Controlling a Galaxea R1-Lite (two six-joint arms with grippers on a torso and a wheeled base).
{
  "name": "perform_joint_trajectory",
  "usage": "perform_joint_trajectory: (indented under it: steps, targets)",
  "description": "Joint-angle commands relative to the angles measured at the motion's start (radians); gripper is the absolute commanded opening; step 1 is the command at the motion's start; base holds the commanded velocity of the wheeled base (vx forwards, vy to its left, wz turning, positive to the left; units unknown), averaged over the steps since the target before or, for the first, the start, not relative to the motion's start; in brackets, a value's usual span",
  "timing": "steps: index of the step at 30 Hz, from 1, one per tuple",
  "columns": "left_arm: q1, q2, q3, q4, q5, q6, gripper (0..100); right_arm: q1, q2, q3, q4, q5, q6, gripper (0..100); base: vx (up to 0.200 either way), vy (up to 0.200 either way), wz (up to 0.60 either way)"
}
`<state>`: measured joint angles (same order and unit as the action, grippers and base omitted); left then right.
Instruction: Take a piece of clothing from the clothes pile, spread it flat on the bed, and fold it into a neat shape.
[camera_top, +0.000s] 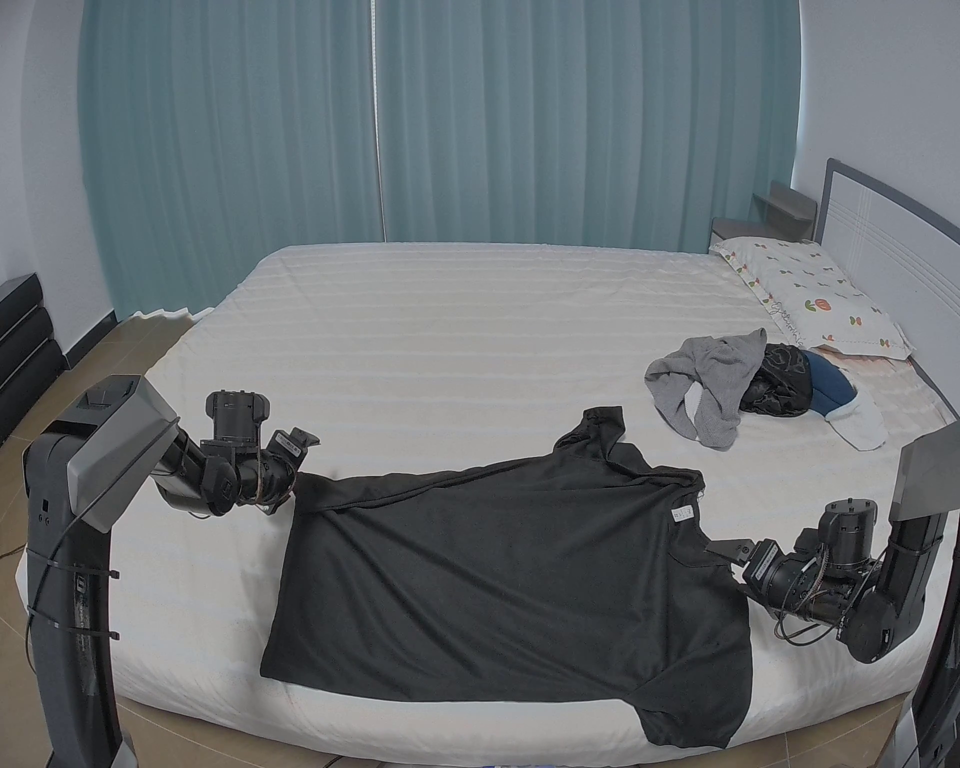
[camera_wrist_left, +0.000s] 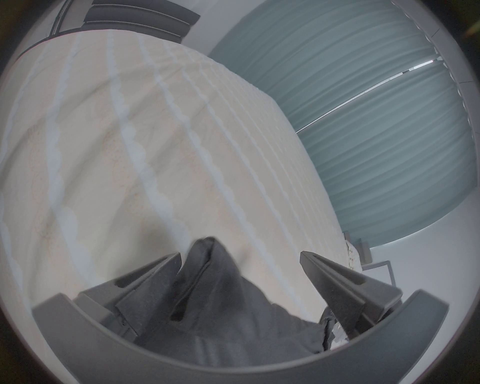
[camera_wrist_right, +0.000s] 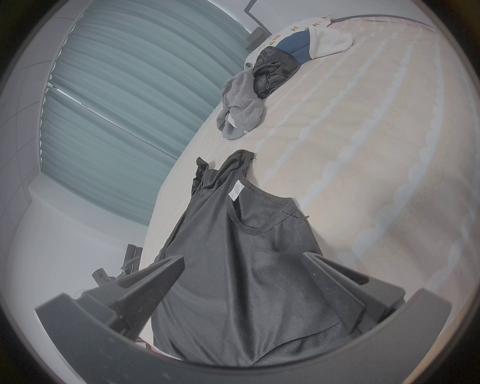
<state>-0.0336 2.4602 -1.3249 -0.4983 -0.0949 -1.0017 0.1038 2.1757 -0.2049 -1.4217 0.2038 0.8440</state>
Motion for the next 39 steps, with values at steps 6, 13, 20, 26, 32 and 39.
perform_joint_trajectory:
  steps: [6,13,20,26,32,39]
  targets:
    - [0.018,-0.113,0.159,-0.013,-0.19,0.069,100,0.0,-0.001,0.021,-0.028,0.0,0.0,100,0.0,0.0,0.0]
    - [-0.005,-0.102,0.153,-0.037,-0.192,0.075,100,0.0,0.003,0.022,-0.028,0.0,0.0,100,0.0,0.0,0.0]
    - [-0.002,-0.093,0.158,-0.068,-0.161,0.075,100,-0.001,-0.005,0.033,-0.031,0.0,0.0,100,0.0,0.0,0.0]
    - [0.032,-0.152,0.174,-0.06,-0.152,0.075,100,-0.001,-0.001,0.044,-0.059,0.0,-0.002,100,0.0,0.0,0.0]
    - [0.023,-0.176,0.179,-0.032,-0.151,0.077,100,-0.003,-0.001,0.048,-0.063,0.0,-0.002,100,0.0,0.0,0.0]
    - [-0.038,-0.139,0.199,-0.023,-0.109,0.084,100,-0.003,-0.001,0.048,-0.063,0.0,-0.002,100,0.0,0.0,0.0]
